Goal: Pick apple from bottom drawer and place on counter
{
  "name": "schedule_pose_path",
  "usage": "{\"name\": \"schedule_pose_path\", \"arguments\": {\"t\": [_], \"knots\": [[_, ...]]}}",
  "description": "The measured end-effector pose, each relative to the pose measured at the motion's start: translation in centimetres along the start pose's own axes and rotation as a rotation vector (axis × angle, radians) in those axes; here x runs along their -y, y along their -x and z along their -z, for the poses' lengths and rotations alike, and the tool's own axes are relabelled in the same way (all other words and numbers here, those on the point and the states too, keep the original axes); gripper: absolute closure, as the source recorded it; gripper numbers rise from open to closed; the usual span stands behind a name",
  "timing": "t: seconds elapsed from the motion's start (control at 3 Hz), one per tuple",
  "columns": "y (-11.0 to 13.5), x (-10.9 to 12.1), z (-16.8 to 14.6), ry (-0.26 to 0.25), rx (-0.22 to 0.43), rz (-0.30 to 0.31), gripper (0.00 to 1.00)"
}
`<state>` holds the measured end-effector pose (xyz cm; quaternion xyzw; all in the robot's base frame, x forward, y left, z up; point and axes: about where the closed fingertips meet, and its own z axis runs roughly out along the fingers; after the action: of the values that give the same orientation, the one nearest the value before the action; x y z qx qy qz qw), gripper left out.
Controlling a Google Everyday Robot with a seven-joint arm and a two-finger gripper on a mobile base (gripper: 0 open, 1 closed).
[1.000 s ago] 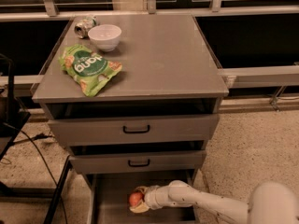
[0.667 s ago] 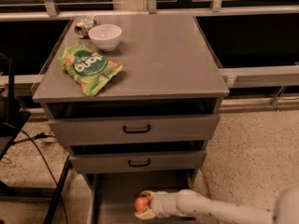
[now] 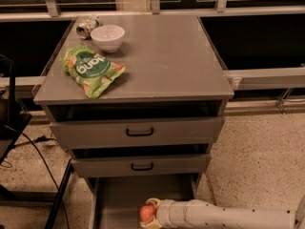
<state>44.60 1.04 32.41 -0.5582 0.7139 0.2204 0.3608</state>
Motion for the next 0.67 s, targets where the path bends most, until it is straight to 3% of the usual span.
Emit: {"name": "schedule_pose_path", "arguments": {"t": [0.33, 0.67], "knots": [[0.0, 0.0, 0.0, 0.0, 0.0, 0.0, 1.0], [2.2, 0.4, 1.4, 0.003, -0.017, 0.03, 1.0]]}}
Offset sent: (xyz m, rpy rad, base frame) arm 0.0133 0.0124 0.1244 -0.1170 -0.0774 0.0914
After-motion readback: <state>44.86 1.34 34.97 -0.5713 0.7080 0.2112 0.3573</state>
